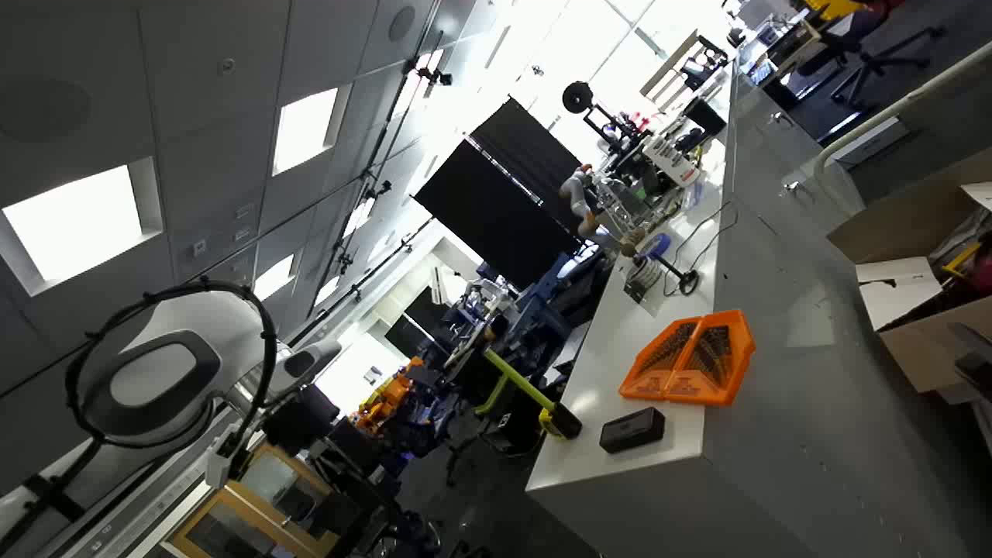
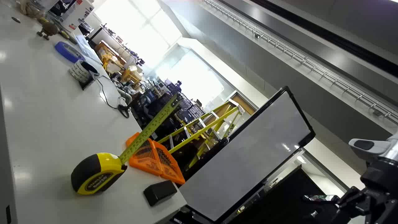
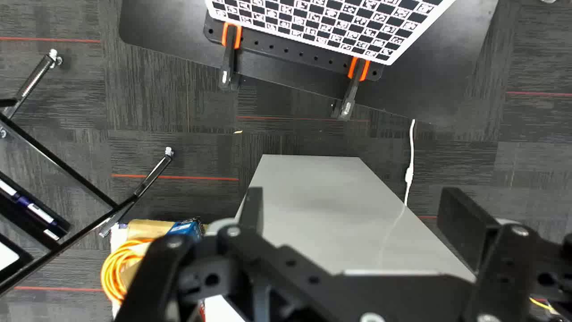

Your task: Push the measuring tape back inside the case

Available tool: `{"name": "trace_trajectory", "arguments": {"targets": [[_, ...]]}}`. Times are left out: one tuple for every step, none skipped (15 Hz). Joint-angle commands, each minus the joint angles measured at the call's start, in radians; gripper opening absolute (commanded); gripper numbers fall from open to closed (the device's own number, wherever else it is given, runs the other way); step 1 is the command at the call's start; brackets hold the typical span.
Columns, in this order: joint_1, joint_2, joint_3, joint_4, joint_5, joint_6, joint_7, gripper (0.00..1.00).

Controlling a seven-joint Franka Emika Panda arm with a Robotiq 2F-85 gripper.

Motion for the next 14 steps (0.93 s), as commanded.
{"name": "trace_trajectory", "arguments": {"targets": [[0.003,0.001,-0.002,0.002,-0.001,-0.002,0.002,1.00],[0.003,0.001,-0.002,0.002,-0.001,-0.002,0.002,1.00],[0.003,0.001,-0.002,0.002,-0.001,-0.002,0.002,1.00],[0.003,0.001,-0.002,0.002,-0.001,-0.002,0.002,1.00],[0.003,0.001,-0.002,0.002,-0.001,-0.002,0.002,1.00],[0.003,0.001,-0.002,0.002,-0.001,-0.002,0.002,1.00],[0.003,0.001,-0.002,0.002,-0.001,-0.002,0.002,1.00],[0.003,0.001,-0.002,0.002,-0.001,-0.002,0.002,1.00],[0.002,-0.002,-0.007,0.000,0.007,0.010,0.004,1.00],[0.003,0.005,-0.004,0.005,0.015,0.047,0.010,1.00],[0.005,0.014,0.001,0.013,0.020,0.078,0.014,1.00],[0.010,0.023,0.007,0.022,0.031,0.128,0.017,1.00],[0.013,0.040,0.015,0.036,0.041,0.185,0.023,1.00],[0.015,0.053,0.024,0.047,0.047,0.236,0.028,1.00]]}}
